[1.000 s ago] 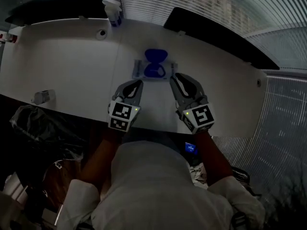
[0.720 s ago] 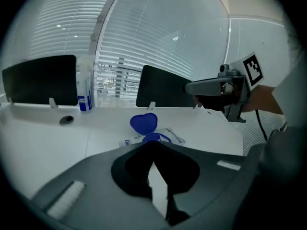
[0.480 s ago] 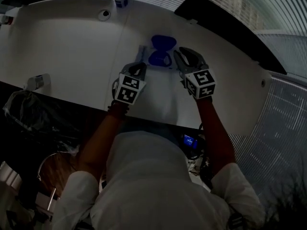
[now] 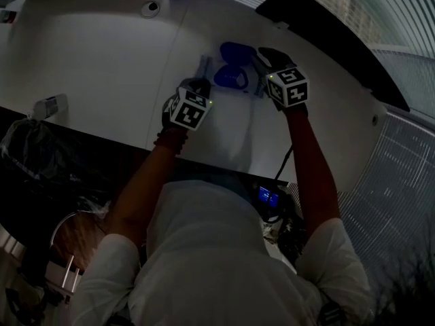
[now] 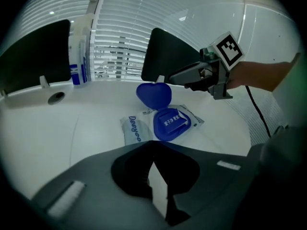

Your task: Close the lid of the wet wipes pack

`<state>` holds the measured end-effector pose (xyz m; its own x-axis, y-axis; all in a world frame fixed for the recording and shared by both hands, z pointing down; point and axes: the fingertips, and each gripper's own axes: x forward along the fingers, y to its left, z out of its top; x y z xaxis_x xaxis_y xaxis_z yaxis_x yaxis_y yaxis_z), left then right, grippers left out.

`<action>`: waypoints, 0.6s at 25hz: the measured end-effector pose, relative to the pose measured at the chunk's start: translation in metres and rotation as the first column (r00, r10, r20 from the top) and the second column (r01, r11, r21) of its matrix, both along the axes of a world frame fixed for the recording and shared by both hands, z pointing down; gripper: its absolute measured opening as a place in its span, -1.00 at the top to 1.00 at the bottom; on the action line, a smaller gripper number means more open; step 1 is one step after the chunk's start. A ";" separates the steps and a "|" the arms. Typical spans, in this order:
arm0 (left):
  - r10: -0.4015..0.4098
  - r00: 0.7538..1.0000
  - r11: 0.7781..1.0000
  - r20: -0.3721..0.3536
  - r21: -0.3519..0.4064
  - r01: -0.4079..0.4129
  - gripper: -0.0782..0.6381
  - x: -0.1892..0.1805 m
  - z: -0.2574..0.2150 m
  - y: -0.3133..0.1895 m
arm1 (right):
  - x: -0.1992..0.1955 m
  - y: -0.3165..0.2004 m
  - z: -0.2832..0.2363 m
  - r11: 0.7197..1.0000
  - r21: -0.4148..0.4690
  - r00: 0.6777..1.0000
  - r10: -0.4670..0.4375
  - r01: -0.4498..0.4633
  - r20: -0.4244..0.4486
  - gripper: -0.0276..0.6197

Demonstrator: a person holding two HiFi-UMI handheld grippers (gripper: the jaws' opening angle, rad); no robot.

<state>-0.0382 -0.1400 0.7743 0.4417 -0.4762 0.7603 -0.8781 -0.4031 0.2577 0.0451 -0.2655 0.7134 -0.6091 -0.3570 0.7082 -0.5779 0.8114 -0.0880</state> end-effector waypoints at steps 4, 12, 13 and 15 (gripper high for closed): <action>0.000 1.000 1.000 -0.010 -0.017 0.000 0.78 0.001 0.010 0.001 | 0.001 -0.004 0.018 0.998 -0.058 1.000 -0.020 0.020 -0.005 0.54; -0.005 1.000 0.999 -0.030 -0.044 0.003 0.78 -0.002 0.018 0.001 | -0.007 0.002 0.028 0.986 -0.134 0.995 -0.093 0.096 0.031 0.47; -0.004 1.000 0.999 -0.030 -0.043 0.002 0.78 -0.002 0.019 0.001 | -0.009 0.004 0.025 0.985 -0.133 0.994 -0.107 0.111 0.039 0.47; -0.006 1.000 0.999 -0.027 -0.051 0.005 0.78 -0.002 0.019 0.003 | -0.010 0.010 0.019 0.983 -0.126 0.990 -0.129 0.135 0.053 0.47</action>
<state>-0.0406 -0.1372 0.7938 0.4598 -0.4394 0.7717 -0.8728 -0.3839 0.3014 0.0351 -0.2558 0.7327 -0.6770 -0.1787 0.7140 -0.4592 0.8606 -0.2201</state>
